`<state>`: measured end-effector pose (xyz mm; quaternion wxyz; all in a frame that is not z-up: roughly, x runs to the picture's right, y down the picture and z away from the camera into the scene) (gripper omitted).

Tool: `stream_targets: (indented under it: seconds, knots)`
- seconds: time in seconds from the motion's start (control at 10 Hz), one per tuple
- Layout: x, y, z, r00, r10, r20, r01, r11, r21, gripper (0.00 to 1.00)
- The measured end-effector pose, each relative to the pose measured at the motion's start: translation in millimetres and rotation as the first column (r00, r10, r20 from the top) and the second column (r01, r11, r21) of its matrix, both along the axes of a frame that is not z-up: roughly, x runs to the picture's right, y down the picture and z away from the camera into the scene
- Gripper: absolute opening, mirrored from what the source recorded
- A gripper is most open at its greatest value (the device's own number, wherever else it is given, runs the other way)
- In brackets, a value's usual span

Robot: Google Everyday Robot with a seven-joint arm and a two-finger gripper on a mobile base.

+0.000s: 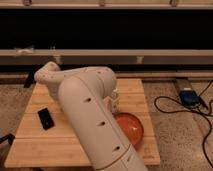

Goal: Wipe the white sponge on the table

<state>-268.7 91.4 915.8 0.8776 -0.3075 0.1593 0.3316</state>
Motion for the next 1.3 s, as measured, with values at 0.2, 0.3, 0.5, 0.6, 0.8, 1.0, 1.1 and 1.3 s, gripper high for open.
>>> stream_targets:
  seconds: [0.2, 0.3, 0.5, 0.6, 0.8, 1.0, 1.1, 1.3]
  knots:
    - [-9, 0, -0.1, 1.000, -0.021, 0.018, 0.021, 0.9998, -0.001, 0.00]
    - [-15, -1, -0.1, 0.999, -0.029, 0.032, 0.029, 0.9996, 0.001, 0.00]
    - [-25, -5, 0.9, 0.998, -0.040, 0.054, 0.040, 0.9992, 0.009, 0.00]
    - [-29, -7, 1.4, 0.997, -0.046, 0.065, 0.045, 0.9989, 0.012, 0.00]
    - [-39, -11, 3.0, 0.995, -0.060, 0.082, 0.059, 0.9981, 0.016, 0.00]
    - [-46, -15, 7.3, 0.993, -0.074, 0.095, 0.072, 0.9972, 0.019, 0.00]
    - [-50, -19, 10.3, 0.992, -0.079, 0.101, 0.077, 0.9968, 0.022, 0.00]
    - [-56, -29, 17.7, 0.990, -0.085, 0.108, 0.082, 0.9962, 0.030, 0.00]
